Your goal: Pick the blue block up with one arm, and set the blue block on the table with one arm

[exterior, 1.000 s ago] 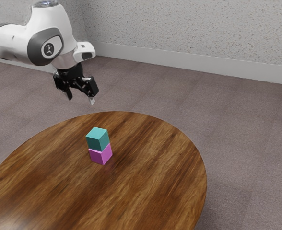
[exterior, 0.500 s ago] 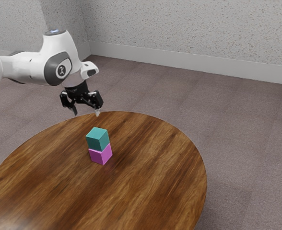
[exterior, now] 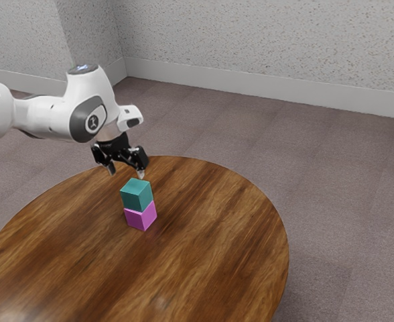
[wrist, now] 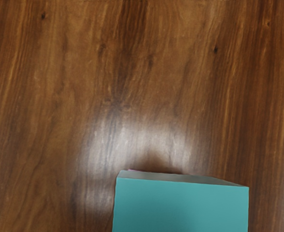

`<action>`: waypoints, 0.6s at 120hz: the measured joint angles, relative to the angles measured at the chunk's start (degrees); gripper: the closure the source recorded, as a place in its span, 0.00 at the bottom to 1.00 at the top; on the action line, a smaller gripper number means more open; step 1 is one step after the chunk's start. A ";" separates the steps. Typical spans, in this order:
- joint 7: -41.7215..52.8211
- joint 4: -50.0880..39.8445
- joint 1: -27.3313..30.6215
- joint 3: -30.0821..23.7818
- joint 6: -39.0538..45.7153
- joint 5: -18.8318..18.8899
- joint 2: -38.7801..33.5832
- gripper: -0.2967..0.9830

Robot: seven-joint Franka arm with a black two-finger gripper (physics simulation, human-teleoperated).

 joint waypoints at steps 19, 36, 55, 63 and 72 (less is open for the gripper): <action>1.61 -0.20 0.01 -0.03 1.51 -0.27 0.95 0.23; 2.73 -1.34 -0.08 -0.16 2.58 -1.04 1.05 0.23; 3.75 -1.48 -0.09 -0.18 3.57 -1.63 3.35 0.23; 4.12 -1.36 -0.09 -0.18 3.93 -1.87 3.76 0.23; 4.51 -1.07 -0.09 -0.18 4.24 -2.08 4.51 0.23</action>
